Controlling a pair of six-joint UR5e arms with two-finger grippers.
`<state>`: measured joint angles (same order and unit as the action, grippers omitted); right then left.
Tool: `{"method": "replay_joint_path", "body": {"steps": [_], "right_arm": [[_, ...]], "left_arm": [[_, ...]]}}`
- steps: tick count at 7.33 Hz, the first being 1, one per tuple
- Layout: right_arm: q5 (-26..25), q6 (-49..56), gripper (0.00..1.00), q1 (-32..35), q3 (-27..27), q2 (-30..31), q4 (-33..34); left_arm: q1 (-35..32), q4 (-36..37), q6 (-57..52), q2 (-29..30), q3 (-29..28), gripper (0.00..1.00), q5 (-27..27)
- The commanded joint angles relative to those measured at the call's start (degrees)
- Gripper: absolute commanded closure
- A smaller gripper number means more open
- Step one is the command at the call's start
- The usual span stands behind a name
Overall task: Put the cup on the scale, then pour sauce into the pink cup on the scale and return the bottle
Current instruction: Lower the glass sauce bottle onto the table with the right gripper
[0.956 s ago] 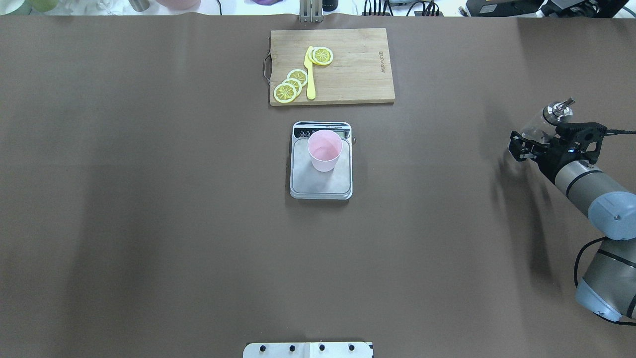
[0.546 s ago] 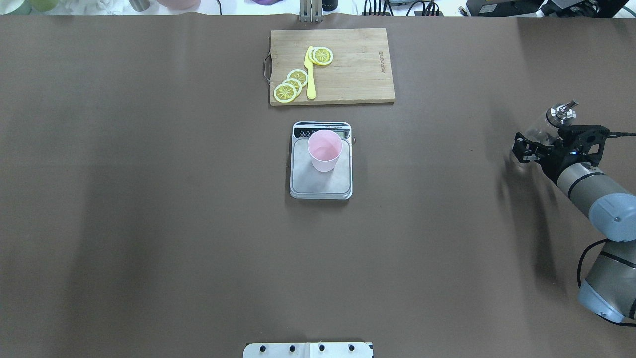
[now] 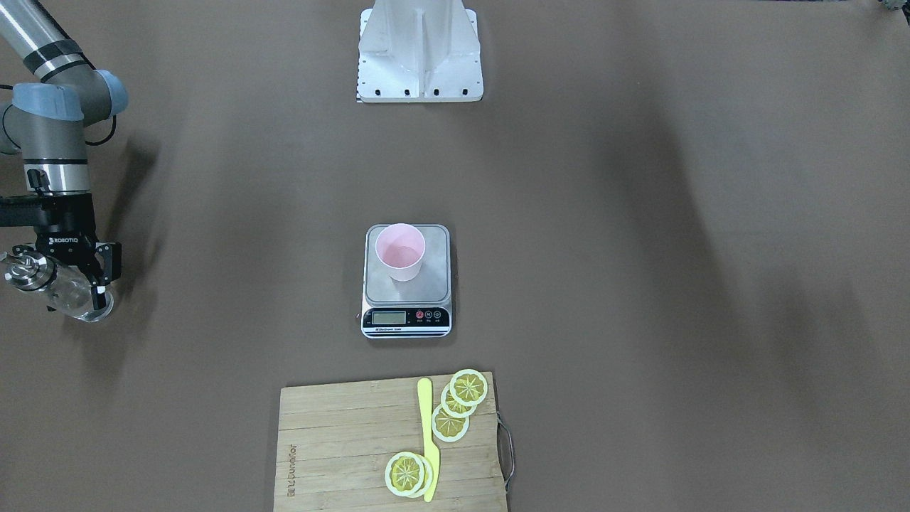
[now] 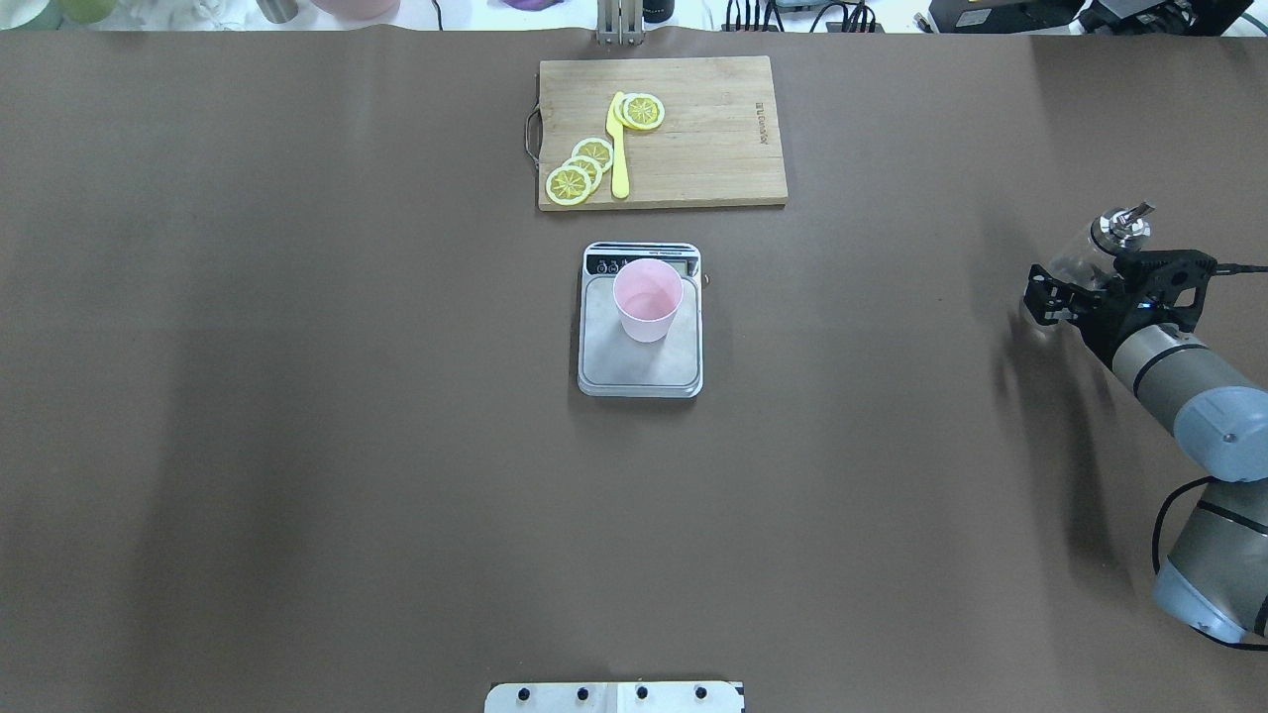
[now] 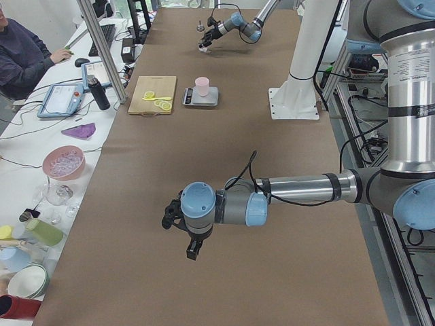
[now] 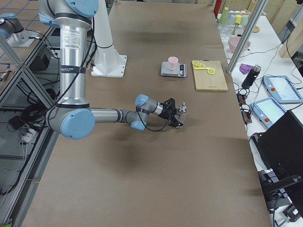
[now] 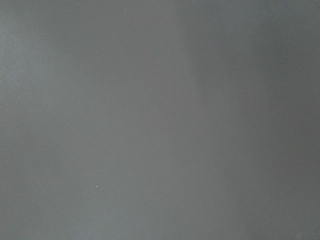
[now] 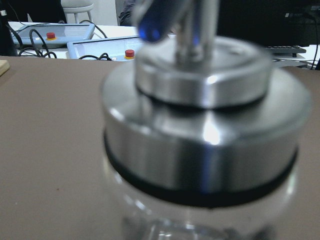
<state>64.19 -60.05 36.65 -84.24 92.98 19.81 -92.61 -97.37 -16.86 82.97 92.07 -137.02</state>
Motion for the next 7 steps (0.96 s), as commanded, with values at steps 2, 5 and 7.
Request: {"method": "replay_joint_path", "body": {"steps": [2, 5, 7], "right_arm": [[-0.03, -0.07, 1.0, -0.09, 0.57, 0.0, -0.04], [-0.21, -0.16, 1.0, -0.09, 1.09, -0.08, -0.12], [-0.21, -0.16, 1.0, -0.09, 1.19, -0.08, -0.12]], "left_arm": [[-0.03, -0.01, -0.01, 0.0, -0.05, 0.02, 0.0], [0.06, -0.01, 0.08, 0.0, -0.05, 0.02, 0.0], [0.06, -0.01, 0.08, 0.0, -0.14, 0.02, 0.0]]}}
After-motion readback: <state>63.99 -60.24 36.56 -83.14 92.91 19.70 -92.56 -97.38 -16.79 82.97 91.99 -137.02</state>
